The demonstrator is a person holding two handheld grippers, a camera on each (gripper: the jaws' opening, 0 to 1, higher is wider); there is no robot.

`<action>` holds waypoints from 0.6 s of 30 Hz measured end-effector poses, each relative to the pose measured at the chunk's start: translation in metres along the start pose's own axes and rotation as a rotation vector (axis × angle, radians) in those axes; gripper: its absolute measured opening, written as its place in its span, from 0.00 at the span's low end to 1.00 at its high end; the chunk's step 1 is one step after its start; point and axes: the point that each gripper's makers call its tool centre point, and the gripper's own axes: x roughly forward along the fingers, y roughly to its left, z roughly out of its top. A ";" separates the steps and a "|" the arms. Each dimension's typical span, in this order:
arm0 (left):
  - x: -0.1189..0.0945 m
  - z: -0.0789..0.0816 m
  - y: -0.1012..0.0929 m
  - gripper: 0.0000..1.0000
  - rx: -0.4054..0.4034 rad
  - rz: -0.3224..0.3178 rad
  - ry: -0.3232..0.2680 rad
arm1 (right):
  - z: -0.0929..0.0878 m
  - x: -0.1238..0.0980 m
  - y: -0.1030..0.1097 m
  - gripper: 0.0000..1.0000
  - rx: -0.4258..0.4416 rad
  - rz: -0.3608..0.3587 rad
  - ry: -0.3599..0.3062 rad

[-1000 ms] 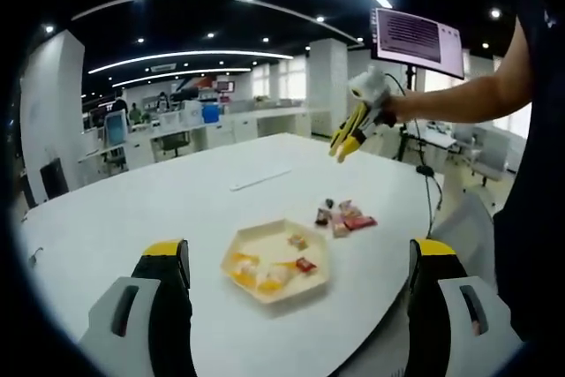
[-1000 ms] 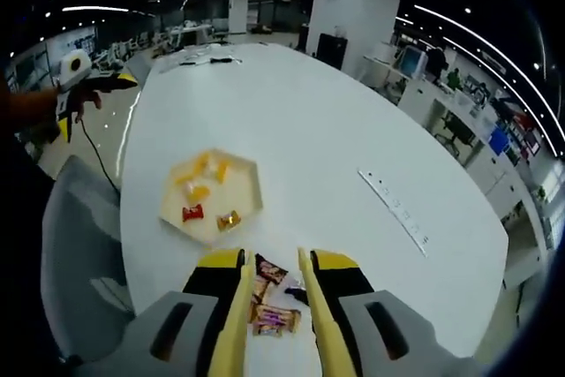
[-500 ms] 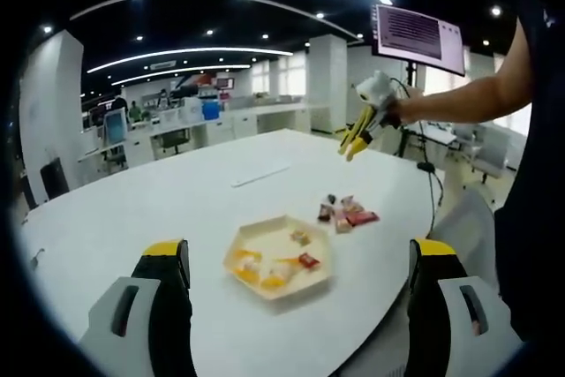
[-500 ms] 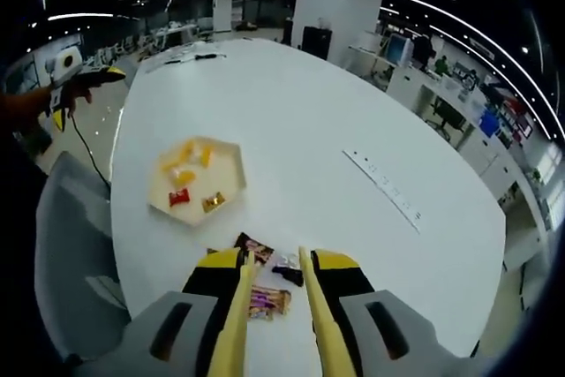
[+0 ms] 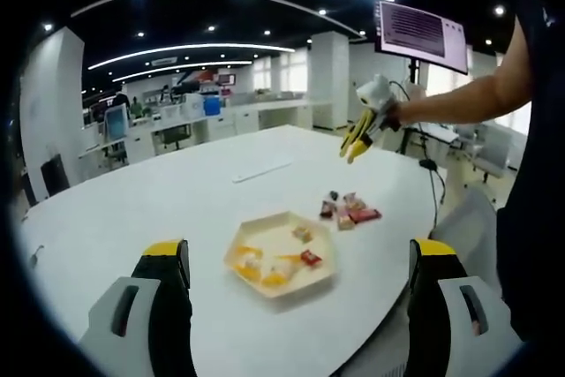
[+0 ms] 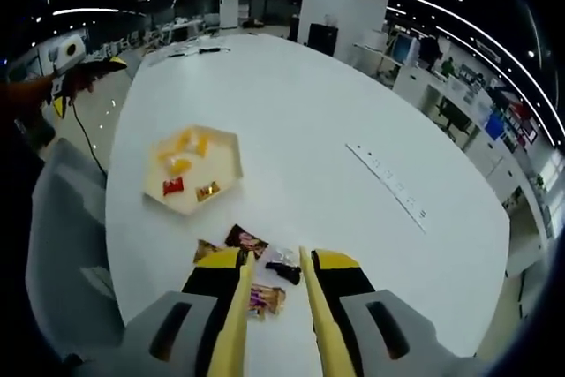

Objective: Place the target food into the container with the food tongs after gripping and lifting it, then release it inside without dropping or visibly crushing the food.

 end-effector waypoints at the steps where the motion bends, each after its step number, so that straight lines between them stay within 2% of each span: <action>1: 0.000 -0.001 0.000 0.99 -0.002 0.001 0.001 | -0.001 0.001 0.000 0.29 0.000 0.004 -0.002; 13: 0.002 -0.004 -0.005 0.99 -0.022 0.004 0.010 | -0.029 0.029 -0.003 0.29 -0.015 0.066 0.027; 18: 0.003 -0.004 -0.007 0.99 -0.043 0.004 0.012 | -0.036 0.041 -0.005 0.28 -0.057 0.107 0.031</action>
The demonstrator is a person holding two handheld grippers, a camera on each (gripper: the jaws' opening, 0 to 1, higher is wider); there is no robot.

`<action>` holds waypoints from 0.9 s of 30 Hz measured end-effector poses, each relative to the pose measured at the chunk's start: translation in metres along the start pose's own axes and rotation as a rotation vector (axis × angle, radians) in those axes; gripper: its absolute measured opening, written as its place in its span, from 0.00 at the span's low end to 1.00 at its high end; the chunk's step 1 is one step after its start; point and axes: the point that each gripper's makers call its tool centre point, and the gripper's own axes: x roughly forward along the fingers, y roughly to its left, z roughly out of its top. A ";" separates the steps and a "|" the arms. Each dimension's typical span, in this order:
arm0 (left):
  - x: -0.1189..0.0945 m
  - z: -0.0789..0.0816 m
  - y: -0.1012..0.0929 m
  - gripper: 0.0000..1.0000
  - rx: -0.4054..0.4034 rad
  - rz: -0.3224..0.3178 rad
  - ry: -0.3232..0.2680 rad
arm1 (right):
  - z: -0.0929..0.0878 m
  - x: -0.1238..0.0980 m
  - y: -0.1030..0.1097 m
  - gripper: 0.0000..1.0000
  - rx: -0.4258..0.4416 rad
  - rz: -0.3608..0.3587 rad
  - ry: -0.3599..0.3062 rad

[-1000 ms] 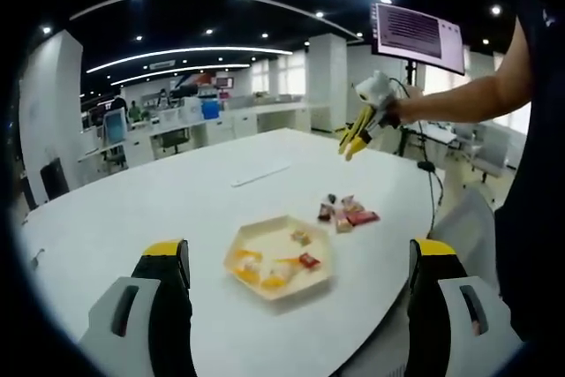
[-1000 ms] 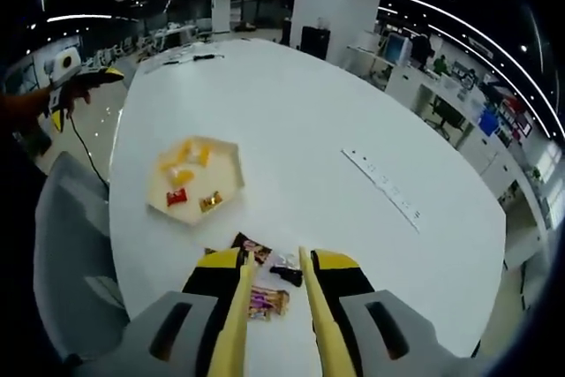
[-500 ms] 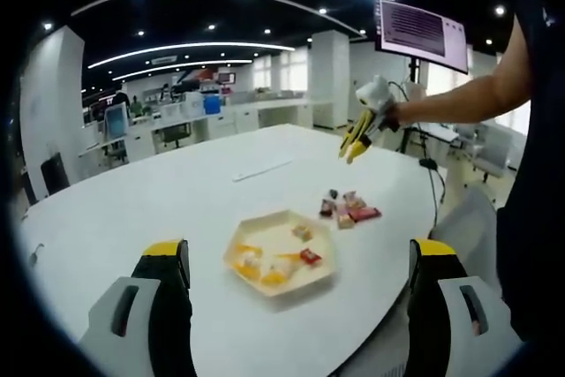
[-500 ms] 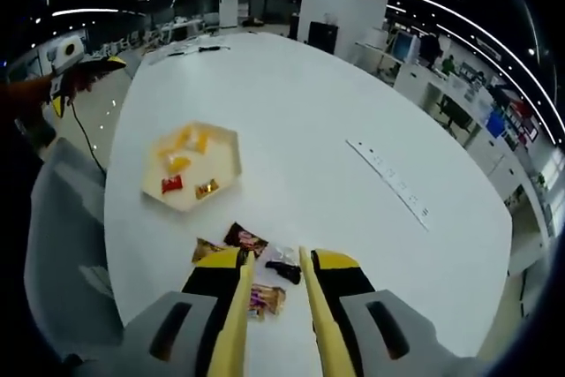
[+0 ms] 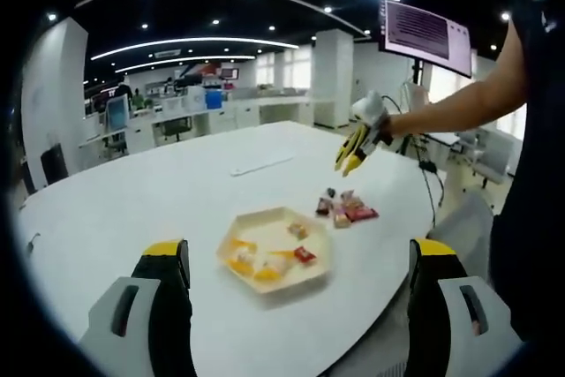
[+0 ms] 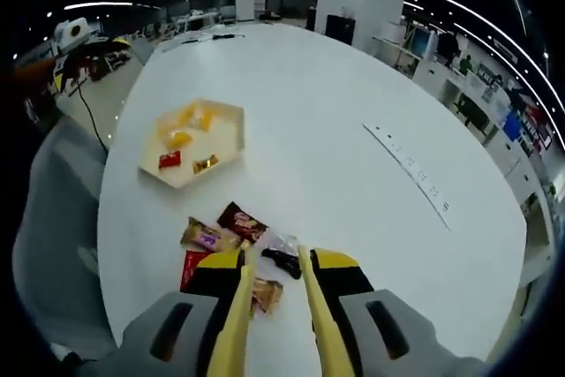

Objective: Place the target food into the container with the food tongs after gripping and lifting it, then release it inside without dropping or visibly crushing the food.

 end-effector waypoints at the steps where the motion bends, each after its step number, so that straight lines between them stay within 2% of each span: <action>1: 0.000 -0.001 0.000 0.99 -0.001 0.001 0.003 | -0.002 0.002 0.000 0.28 -0.009 0.010 0.010; 11: -0.006 -0.017 -0.001 0.99 -0.035 0.032 0.043 | -0.014 0.028 -0.006 0.28 -0.066 0.073 0.045; 16: -0.008 -0.021 0.001 0.99 -0.041 0.043 0.059 | -0.016 0.040 -0.003 0.28 -0.091 0.116 0.069; 20: -0.009 -0.021 0.002 0.99 -0.046 0.054 0.064 | -0.019 0.047 -0.004 0.28 -0.132 0.125 0.091; 24: -0.007 -0.022 0.001 0.99 -0.045 0.052 0.072 | -0.021 0.051 -0.002 0.28 -0.129 0.139 0.092; 25: -0.007 -0.023 0.001 0.99 -0.044 0.051 0.074 | -0.028 0.053 -0.005 0.28 -0.146 0.135 0.120; 27: -0.005 -0.022 0.001 0.99 -0.043 0.047 0.074 | -0.032 0.052 -0.003 0.28 -0.142 0.135 0.127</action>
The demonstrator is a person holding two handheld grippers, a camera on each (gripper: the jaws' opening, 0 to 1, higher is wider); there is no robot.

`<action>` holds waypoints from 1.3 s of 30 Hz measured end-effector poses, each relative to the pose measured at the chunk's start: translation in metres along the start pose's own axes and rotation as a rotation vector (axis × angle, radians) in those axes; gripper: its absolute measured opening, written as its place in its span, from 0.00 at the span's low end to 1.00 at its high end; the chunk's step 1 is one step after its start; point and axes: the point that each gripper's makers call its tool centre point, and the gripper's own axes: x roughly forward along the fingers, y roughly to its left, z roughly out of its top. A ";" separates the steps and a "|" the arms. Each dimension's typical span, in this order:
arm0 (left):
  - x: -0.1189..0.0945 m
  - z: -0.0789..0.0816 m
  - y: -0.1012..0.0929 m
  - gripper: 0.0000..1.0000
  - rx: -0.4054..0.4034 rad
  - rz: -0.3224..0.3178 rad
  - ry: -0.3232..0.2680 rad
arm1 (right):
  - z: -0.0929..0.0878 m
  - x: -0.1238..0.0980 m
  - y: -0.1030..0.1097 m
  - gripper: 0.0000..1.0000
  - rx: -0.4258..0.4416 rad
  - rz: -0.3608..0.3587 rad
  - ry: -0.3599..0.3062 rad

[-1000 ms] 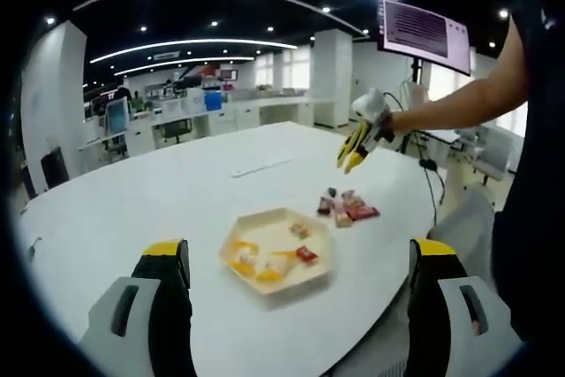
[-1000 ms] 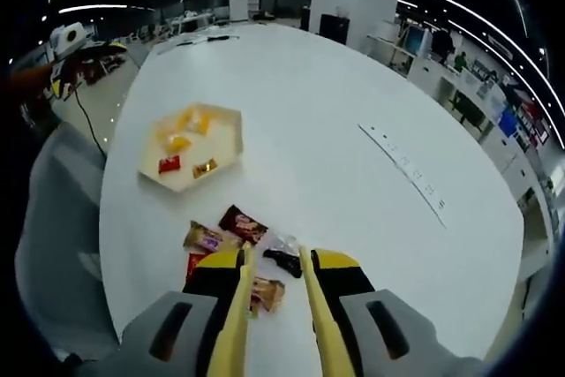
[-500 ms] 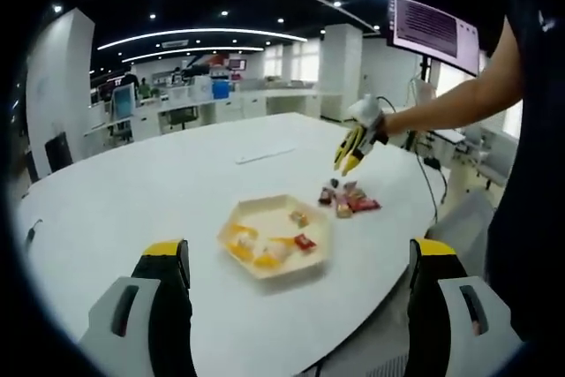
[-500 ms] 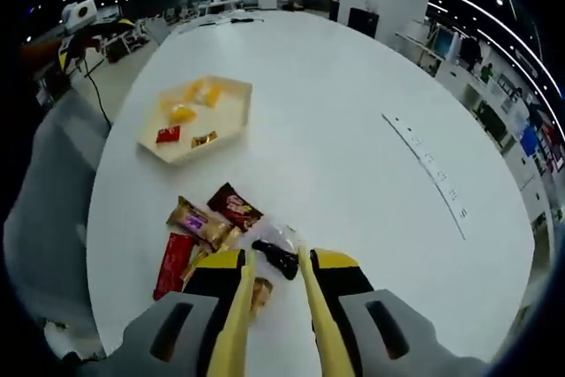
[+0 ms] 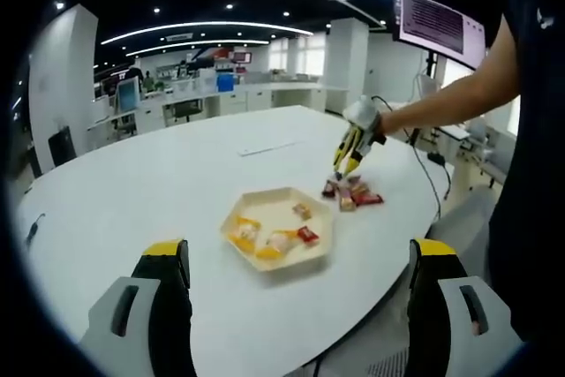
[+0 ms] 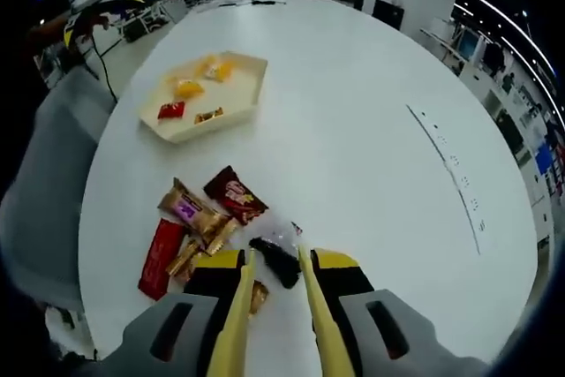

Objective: Place the target food into the container with the food tongs after gripping and lifting it, then release it inside without dropping or visibly crushing the food.

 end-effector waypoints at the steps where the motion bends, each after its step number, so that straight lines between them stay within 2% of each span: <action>1: 0.001 0.001 -0.001 0.99 0.000 -0.001 -0.002 | -0.003 -0.001 0.000 0.28 0.001 -0.006 0.011; 9: 0.001 0.004 0.001 0.99 -0.003 -0.005 -0.013 | -0.019 -0.012 0.005 0.26 0.024 -0.012 0.038; 12: 0.002 0.004 0.001 0.99 -0.002 -0.007 -0.013 | -0.023 -0.012 0.011 0.23 0.067 0.016 0.056; 15: 0.002 0.005 0.000 0.99 -0.004 -0.007 -0.014 | -0.024 -0.009 0.011 0.24 0.015 0.004 0.077; 18: 0.000 0.003 0.000 0.99 -0.004 -0.004 -0.011 | -0.024 -0.003 0.013 0.25 0.009 0.014 0.078; 20: -0.001 0.003 0.001 0.99 -0.006 0.001 -0.010 | -0.033 0.000 0.012 0.25 -0.039 0.011 0.128; 22: -0.002 0.004 0.002 0.99 -0.011 0.006 -0.014 | -0.025 -0.003 0.010 0.27 0.024 -0.001 0.088; 26: -0.003 0.001 0.004 0.99 -0.012 0.009 -0.008 | -0.029 -0.010 0.006 0.26 0.001 -0.006 0.090; 31: -0.003 0.001 0.005 0.99 -0.018 0.012 -0.014 | -0.039 -0.006 0.016 0.25 -0.031 0.012 0.107; 35: -0.002 0.000 0.002 0.99 -0.017 0.008 -0.013 | -0.038 -0.008 0.011 0.19 0.019 -0.033 0.098; 36: -0.003 0.001 0.003 0.99 -0.016 0.009 -0.014 | -0.038 -0.008 0.010 0.18 0.059 -0.054 0.089; 39: -0.003 0.002 0.003 0.99 -0.024 0.012 -0.023 | -0.039 -0.009 0.012 0.18 0.084 -0.045 0.098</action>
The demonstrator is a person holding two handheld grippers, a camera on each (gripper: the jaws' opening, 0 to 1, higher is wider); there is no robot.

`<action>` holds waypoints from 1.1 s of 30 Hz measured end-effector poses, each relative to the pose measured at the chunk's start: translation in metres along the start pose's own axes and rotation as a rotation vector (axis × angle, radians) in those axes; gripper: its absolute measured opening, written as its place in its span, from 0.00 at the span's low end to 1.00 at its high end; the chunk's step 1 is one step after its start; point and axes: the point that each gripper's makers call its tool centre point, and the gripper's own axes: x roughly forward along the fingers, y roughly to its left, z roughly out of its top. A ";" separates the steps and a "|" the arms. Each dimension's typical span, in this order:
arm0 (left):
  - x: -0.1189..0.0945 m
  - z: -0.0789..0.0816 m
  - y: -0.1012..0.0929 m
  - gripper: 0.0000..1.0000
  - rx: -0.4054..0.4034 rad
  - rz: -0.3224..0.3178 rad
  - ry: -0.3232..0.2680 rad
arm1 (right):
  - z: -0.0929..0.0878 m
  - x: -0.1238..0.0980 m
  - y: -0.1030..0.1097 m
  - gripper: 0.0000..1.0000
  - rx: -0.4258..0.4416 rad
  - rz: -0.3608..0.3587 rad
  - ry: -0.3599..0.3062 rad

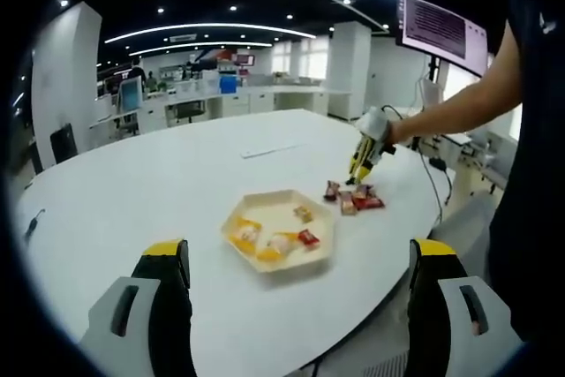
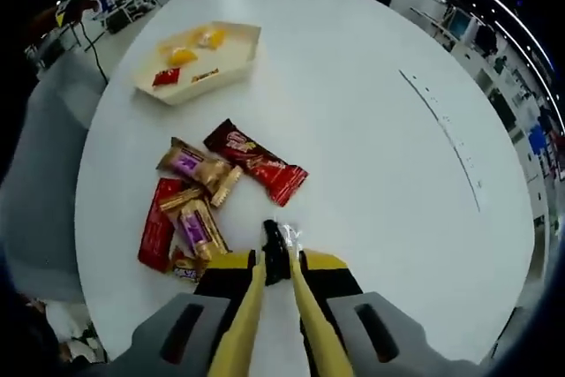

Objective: Place the target food into the container with the food tongs after gripping and lifting it, then release it inside without dropping or visibly crushing the food.

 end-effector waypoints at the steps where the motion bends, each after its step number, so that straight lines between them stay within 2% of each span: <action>1: 0.000 0.000 0.000 0.99 0.002 -0.002 0.002 | 0.000 0.000 0.002 0.18 0.009 0.012 -0.002; 10: 0.004 0.001 -0.005 0.99 0.024 -0.029 0.008 | -0.002 -0.008 0.001 0.19 0.043 0.001 0.012; 15: 0.003 0.003 -0.003 0.99 0.032 -0.022 -0.002 | 0.000 -0.016 -0.003 0.19 0.058 -0.017 0.015; 24: 0.001 0.006 -0.001 0.99 0.066 -0.018 -0.006 | 0.007 -0.030 -0.010 0.19 0.116 -0.040 -0.009; 33: -0.001 0.009 0.002 0.99 0.069 -0.014 -0.020 | 0.017 -0.039 -0.012 0.19 0.122 -0.048 -0.017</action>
